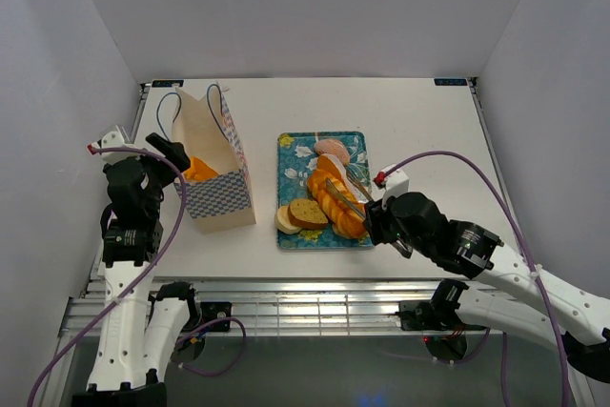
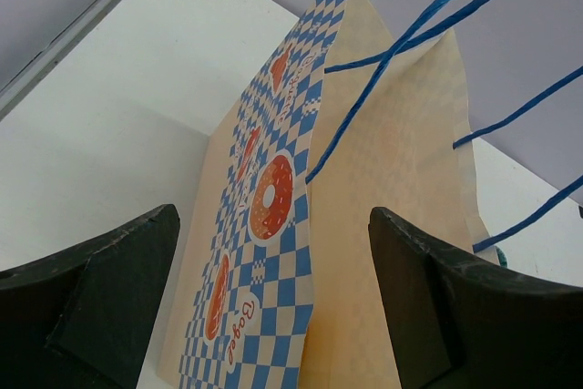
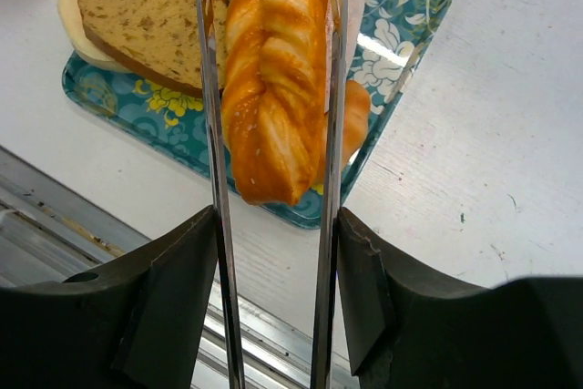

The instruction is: Place the fake bread into the paper bag

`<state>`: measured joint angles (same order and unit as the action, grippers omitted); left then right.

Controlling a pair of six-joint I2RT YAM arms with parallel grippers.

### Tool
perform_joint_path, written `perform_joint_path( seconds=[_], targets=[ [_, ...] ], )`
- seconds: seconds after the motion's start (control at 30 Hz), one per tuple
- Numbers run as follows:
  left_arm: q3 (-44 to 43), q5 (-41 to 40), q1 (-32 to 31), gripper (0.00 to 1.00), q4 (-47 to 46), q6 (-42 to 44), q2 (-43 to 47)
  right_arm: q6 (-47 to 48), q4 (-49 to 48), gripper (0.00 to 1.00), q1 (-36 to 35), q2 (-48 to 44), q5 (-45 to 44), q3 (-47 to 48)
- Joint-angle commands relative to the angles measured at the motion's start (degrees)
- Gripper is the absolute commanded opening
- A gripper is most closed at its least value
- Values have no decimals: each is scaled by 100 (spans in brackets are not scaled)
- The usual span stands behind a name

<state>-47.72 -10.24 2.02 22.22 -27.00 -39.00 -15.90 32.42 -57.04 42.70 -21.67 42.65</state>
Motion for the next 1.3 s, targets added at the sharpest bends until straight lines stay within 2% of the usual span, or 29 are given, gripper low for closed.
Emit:
perform_joint_path(
  seconds=[0.0, 0.27, 0.63, 0.83, 0.87, 0.93, 0.97, 1.07, 1.27],
  targets=[
    [-18, 136, -26, 95, -68, 37, -19, 17, 9, 58, -18, -104, -461, 200],
    [-26, 66, -26, 95, -51, 55, -28, -124, 97, 61, -18, -60, -452, -116],
    [-26, 145, -26, 95, -68, 46, -20, -124, -280, 62, -18, 388, -470, -495],
    [-18, 145, -26, 95, -68, 46, 7, -45, -579, 52, -18, 555, -110, -486],
    [-18, 136, -26, 95, -60, 46, 16, -36, -658, 45, -18, 582, -66, -477],
    [-17, 136, -26, 95, -68, 46, 24, 16, -685, 39, -18, 713, 31, -373],
    [-18, 145, -26, 95, -68, 46, 42, 34, -676, 31, -18, 757, 101, -302],
    [-18, 119, -26, 95, -69, 55, 68, 157, -624, 23, -18, 810, 119, 74],
    [-9, 110, -26, 95, -69, 64, 112, 438, -185, 20, -27, 565, -266, 1041]
  ],
)
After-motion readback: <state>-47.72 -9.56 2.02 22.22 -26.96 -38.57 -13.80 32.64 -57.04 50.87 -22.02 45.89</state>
